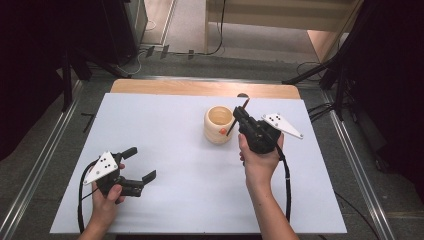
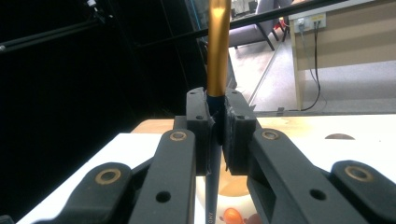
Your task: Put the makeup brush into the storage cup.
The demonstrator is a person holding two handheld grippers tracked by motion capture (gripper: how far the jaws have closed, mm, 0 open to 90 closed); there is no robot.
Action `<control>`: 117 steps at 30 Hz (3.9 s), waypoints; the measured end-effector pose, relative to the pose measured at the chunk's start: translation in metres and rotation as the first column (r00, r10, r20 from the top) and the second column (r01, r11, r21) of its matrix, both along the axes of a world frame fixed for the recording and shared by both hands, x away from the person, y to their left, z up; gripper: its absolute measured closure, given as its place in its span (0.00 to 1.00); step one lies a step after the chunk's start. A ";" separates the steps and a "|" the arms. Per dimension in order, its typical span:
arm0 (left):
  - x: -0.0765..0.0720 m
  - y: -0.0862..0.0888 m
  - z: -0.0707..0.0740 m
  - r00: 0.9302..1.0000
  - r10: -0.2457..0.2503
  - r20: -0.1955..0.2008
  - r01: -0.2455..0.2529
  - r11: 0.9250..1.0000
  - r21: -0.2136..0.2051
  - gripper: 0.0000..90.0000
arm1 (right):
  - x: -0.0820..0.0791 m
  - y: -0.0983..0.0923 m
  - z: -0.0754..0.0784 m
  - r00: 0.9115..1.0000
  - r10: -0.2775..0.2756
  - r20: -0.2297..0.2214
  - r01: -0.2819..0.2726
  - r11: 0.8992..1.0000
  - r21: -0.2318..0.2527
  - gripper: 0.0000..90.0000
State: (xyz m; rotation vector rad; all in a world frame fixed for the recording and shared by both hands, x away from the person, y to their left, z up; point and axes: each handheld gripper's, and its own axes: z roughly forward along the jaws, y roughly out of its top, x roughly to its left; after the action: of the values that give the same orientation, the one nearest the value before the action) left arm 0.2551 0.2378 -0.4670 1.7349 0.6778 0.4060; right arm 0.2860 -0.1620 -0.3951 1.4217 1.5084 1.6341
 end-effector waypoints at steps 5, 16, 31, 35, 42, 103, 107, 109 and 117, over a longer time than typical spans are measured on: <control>-0.001 0.003 0.000 1.000 0.006 0.001 -0.006 1.000 -0.007 0.00 | 0.005 -0.002 0.001 1.000 -0.002 0.001 0.002 1.000 -0.002 0.93; -0.004 0.019 -0.002 0.999 0.045 0.003 -0.045 0.999 -0.004 0.00 | 0.019 -0.001 0.008 1.000 0.002 0.004 -0.002 1.000 -0.008 0.93; -0.005 0.035 -0.005 0.997 0.077 -0.006 -0.077 0.997 -0.006 0.00 | 0.049 0.008 0.007 1.000 0.005 0.009 -0.005 0.996 -0.090 0.93; -0.005 0.034 -0.006 0.997 0.076 -0.004 -0.076 0.997 0.005 0.00 | 0.057 0.010 0.002 1.000 0.012 0.016 -0.011 0.995 -0.103 0.93; -0.006 0.030 -0.006 0.998 0.067 -0.004 -0.067 0.997 0.022 0.00 | 0.069 0.011 -0.011 0.999 0.033 0.014 -0.031 0.989 -0.145 0.93; -0.004 0.031 -0.006 0.998 0.069 -0.007 -0.069 0.997 0.028 0.00 | 0.049 -0.009 -0.057 0.991 0.056 -0.118 -0.086 0.961 -0.263 0.16; -0.005 0.030 -0.006 0.998 0.068 -0.006 -0.068 0.997 0.028 0.00 | 0.039 -0.020 -0.059 0.992 0.085 -0.098 -0.108 0.958 -0.266 0.00; -0.005 0.030 -0.006 0.998 0.069 -0.007 -0.069 0.997 0.028 0.00 | 0.033 -0.025 -0.060 0.991 0.093 -0.092 -0.113 0.962 -0.250 0.00; -0.005 0.030 -0.006 0.998 0.067 -0.006 -0.067 0.997 0.029 0.00 | 0.012 -0.042 -0.065 0.994 0.088 -0.071 -0.104 0.960 -0.262 0.00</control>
State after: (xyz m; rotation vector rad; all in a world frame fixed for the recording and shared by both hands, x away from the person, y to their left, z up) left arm 0.2503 0.2678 -0.4731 1.7450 0.7398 0.4591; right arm 0.2978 -0.2041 -0.4599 1.2766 1.7803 1.3906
